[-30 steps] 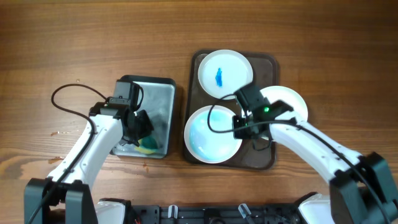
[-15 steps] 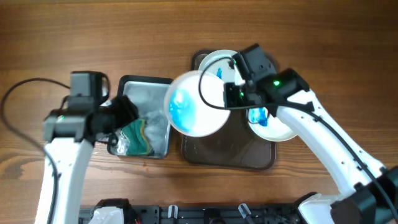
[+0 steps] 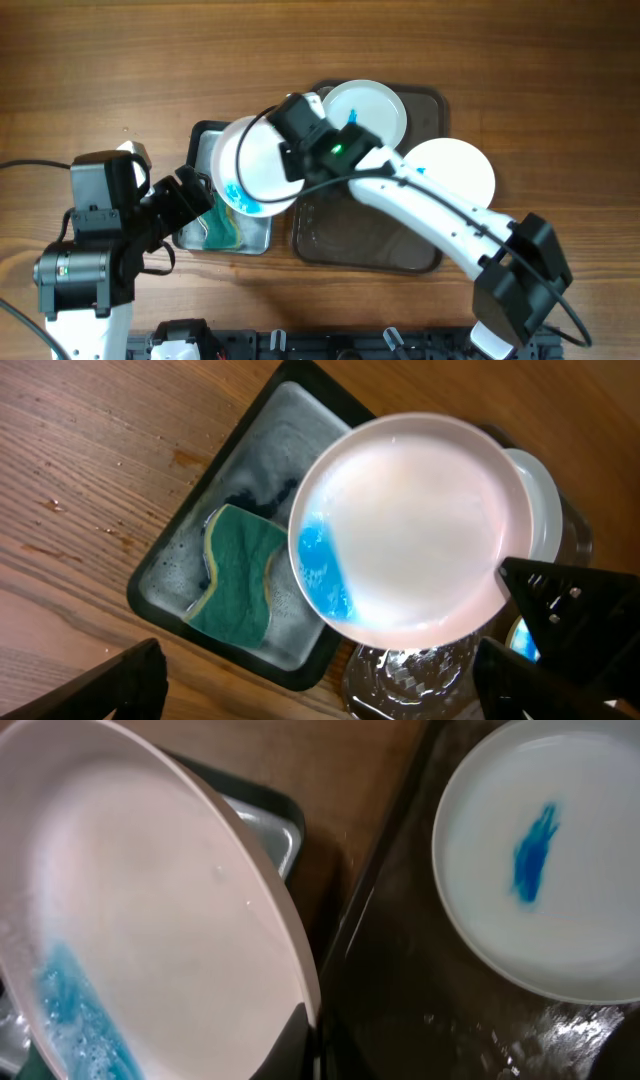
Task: Clean dirty plates on tray and stack at the side
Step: 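Lift the cleaned plate with the right gripper over the basin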
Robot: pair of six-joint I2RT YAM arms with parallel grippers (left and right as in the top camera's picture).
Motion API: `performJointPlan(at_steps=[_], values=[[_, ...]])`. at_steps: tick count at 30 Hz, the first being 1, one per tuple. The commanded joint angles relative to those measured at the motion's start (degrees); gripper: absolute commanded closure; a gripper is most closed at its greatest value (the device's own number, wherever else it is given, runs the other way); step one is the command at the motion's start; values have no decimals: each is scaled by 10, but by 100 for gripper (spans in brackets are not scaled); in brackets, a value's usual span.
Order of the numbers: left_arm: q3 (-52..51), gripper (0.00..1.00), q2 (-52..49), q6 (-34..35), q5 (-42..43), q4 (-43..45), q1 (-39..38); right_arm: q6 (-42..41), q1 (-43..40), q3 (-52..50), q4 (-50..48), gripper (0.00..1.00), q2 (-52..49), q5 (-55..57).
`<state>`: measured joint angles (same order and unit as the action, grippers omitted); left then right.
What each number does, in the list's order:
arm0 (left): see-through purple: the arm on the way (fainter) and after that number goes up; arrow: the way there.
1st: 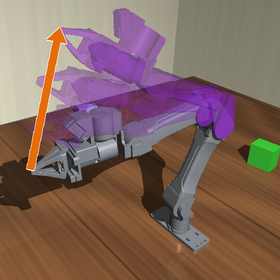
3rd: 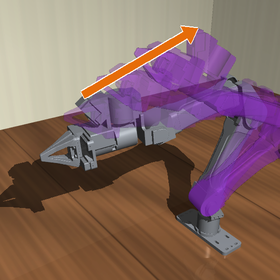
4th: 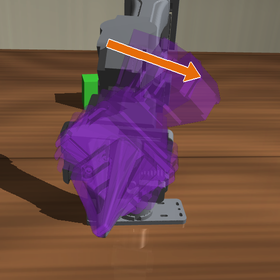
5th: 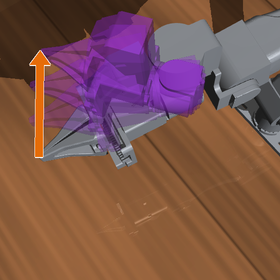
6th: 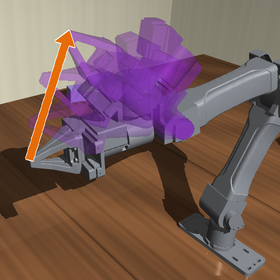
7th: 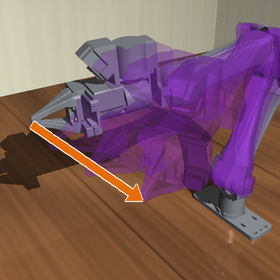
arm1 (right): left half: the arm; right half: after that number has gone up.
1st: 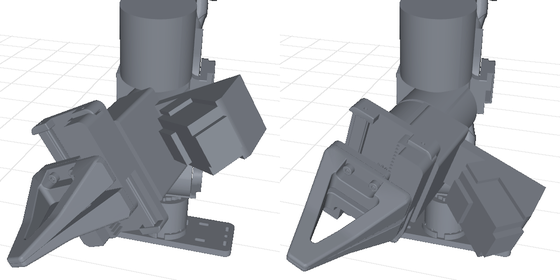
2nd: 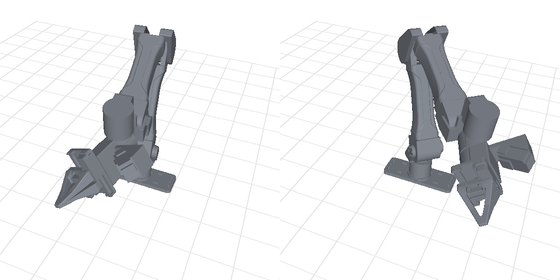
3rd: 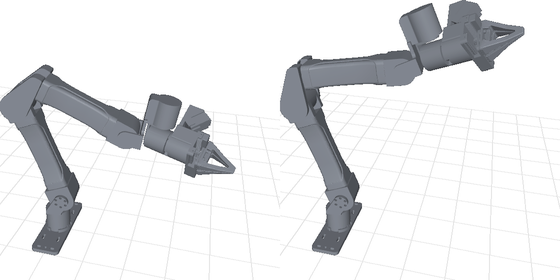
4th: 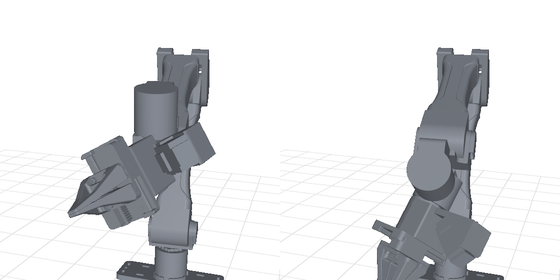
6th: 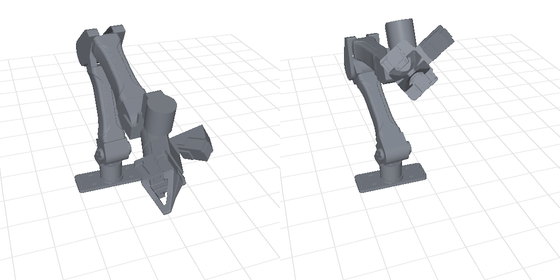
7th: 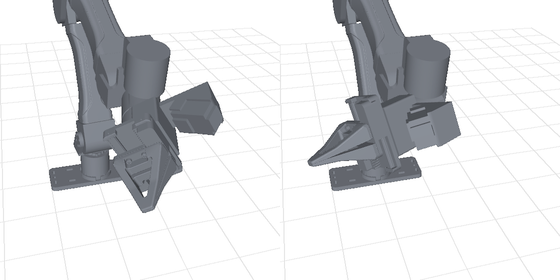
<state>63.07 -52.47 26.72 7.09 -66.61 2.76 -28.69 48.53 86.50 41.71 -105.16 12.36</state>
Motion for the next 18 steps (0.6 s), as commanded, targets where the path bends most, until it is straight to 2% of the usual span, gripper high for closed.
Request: performJointPlan(at_steps=[1, 7, 11, 18], values=[[10, 0, 8, -5, -32, -1, 4, 19, 46, 17, -23, 96, 24, 172], [10, 0, 7, 9, -70, -1, 4, 88, 126, 17, -52, 96, 30, 353], [10, 0, 7, 7, -72, -5, 4, 97, 156, 17, -61, 96, 30, 427], [10, 0, 7, 7, -72, -6, 4, 184, 199, 17, -115, 96, 30, 517]])
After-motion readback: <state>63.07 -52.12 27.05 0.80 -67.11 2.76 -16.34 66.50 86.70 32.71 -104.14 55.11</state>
